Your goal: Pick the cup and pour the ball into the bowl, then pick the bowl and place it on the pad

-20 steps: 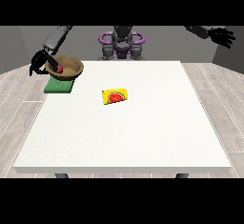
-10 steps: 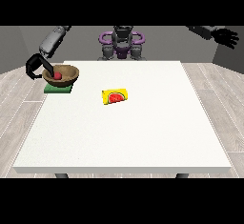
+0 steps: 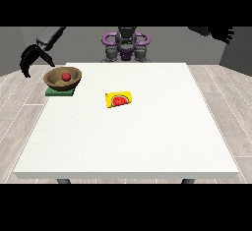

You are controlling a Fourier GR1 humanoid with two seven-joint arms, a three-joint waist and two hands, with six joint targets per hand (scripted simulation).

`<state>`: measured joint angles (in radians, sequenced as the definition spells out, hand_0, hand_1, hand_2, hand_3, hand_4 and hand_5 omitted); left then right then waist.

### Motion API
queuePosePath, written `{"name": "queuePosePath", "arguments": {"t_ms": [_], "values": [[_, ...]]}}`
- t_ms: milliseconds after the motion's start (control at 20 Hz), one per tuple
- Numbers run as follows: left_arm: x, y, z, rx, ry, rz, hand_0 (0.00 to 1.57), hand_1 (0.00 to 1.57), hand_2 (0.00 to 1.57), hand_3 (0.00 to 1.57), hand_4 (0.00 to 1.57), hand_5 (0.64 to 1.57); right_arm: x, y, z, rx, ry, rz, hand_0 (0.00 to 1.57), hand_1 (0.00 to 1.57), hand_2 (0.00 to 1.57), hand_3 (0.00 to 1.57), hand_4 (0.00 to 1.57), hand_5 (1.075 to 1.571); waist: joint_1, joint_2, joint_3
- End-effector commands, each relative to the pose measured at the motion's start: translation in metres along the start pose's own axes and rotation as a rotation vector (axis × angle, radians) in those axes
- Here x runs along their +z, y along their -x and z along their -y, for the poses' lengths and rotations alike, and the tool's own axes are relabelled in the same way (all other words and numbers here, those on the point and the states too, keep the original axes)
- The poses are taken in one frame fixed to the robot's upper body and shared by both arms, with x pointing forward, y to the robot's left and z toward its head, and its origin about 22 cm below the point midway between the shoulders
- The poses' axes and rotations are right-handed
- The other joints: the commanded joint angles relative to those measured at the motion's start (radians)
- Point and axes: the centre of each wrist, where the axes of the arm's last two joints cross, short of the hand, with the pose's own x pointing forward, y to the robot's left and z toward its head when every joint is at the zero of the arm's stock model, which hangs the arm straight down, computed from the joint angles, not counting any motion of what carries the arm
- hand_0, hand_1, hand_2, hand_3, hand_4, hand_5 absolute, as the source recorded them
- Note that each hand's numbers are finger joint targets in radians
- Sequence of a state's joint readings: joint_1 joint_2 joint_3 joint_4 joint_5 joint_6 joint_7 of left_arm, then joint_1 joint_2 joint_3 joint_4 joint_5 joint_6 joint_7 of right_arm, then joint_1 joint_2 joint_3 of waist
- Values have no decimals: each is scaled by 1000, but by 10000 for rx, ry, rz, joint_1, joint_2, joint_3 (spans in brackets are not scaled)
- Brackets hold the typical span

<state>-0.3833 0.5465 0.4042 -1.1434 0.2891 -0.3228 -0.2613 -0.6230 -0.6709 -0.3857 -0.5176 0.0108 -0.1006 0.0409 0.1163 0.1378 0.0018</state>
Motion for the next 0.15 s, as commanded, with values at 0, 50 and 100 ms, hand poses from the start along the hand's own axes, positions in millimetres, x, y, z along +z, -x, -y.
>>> {"name": "queuePosePath", "arguments": {"t_ms": [0,50,100], "values": [[4,23,42,106,255,-1465,0,0,0,0,902,1559,-1,-25,-12,584,-995,-63,0,0,0,99,269,1378,-285,-1555,-18],[12,35,42,136,223,-1793,0,0,0,0,902,1559,2,-42,-41,297,-1554,233,0,0,0,0,416,1383,-385,-1955,-34],[29,48,28,-60,-161,-2331,0,0,0,0,902,1559,5,-45,-51,-144,-2182,710,0,0,0,0,476,1434,-853,-2470,-45]]}}
